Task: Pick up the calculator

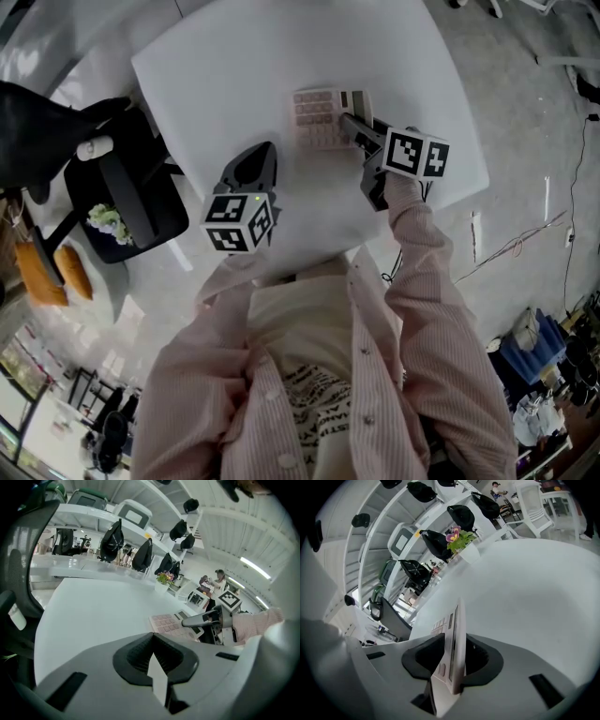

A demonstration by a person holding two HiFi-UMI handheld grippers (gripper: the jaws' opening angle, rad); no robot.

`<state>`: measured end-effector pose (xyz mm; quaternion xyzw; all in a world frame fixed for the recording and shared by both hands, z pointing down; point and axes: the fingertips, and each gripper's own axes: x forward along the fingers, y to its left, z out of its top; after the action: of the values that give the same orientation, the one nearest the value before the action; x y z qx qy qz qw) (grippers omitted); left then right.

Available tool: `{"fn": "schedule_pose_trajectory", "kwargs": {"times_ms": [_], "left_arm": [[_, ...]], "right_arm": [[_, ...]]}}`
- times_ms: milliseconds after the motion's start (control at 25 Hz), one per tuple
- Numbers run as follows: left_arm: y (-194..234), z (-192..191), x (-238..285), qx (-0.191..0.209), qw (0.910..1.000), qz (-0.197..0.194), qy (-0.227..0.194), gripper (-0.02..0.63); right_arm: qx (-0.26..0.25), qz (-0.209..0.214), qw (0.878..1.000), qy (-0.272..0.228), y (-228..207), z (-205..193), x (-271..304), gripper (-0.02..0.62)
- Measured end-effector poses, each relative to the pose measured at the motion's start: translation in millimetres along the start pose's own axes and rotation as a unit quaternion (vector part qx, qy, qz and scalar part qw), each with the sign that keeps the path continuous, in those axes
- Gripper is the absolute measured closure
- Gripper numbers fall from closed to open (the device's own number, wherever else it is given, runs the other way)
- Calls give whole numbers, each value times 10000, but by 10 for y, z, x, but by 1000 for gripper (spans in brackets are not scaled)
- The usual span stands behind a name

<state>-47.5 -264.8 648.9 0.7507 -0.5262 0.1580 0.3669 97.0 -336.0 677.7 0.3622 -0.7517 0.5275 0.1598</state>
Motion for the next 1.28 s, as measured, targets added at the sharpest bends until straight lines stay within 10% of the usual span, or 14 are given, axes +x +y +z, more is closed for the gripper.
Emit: {"fn": "schedule_pose_trajectory", "kwargs": {"times_ms": [1280], "left_arm": [[-376, 422, -753, 337, 9965, -179, -740, 606]], "right_arm": [[1000, 797, 9853, -1132, 661, -33, -811, 515]]}}
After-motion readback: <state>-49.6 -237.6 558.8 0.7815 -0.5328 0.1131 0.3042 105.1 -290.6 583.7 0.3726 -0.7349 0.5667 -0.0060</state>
